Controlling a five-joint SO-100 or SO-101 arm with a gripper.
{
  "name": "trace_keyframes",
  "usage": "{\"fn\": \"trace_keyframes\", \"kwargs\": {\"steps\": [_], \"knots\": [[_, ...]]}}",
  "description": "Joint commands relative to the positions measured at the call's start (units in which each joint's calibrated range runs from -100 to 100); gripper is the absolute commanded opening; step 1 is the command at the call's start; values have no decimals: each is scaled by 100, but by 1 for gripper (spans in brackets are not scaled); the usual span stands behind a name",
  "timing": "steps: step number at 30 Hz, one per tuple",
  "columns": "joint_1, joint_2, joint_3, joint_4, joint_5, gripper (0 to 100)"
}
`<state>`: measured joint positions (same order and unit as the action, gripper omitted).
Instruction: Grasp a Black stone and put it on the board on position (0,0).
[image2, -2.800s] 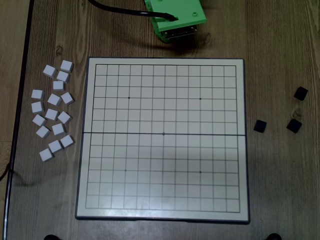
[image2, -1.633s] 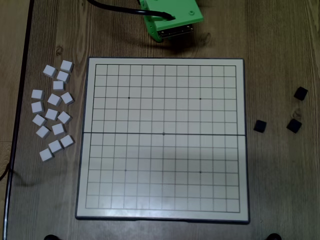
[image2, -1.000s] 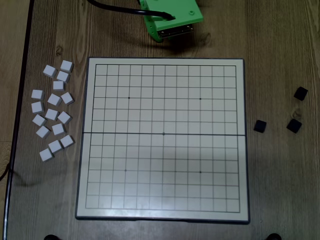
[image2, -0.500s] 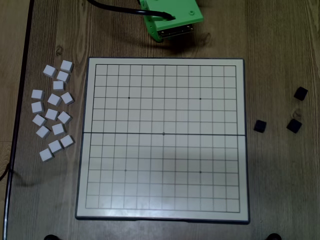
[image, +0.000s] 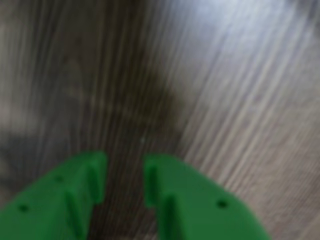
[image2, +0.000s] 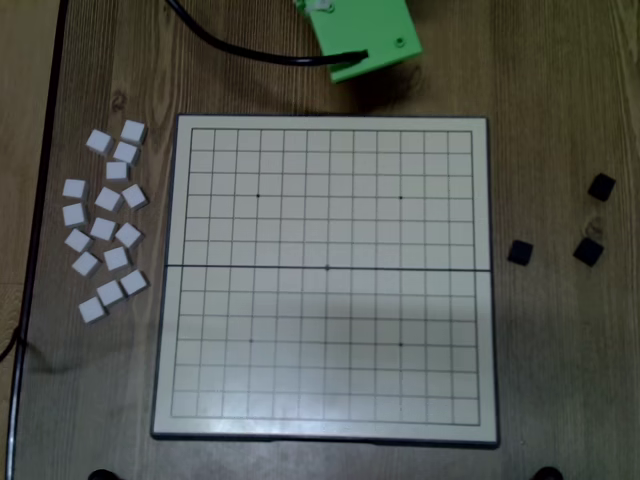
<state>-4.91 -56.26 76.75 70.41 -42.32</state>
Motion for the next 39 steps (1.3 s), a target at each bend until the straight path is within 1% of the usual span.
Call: {"fn": "trace_keyframes", "kwargs": {"steps": [1,10,27,39], "knots": [[-324,467,-1434,198,-10,6],[-725,1187,-2912,471,-210,6],[-1253,2722,-5598,1347,-361,6],[-2017,3883,-7299,2174,-1011,6]]}}
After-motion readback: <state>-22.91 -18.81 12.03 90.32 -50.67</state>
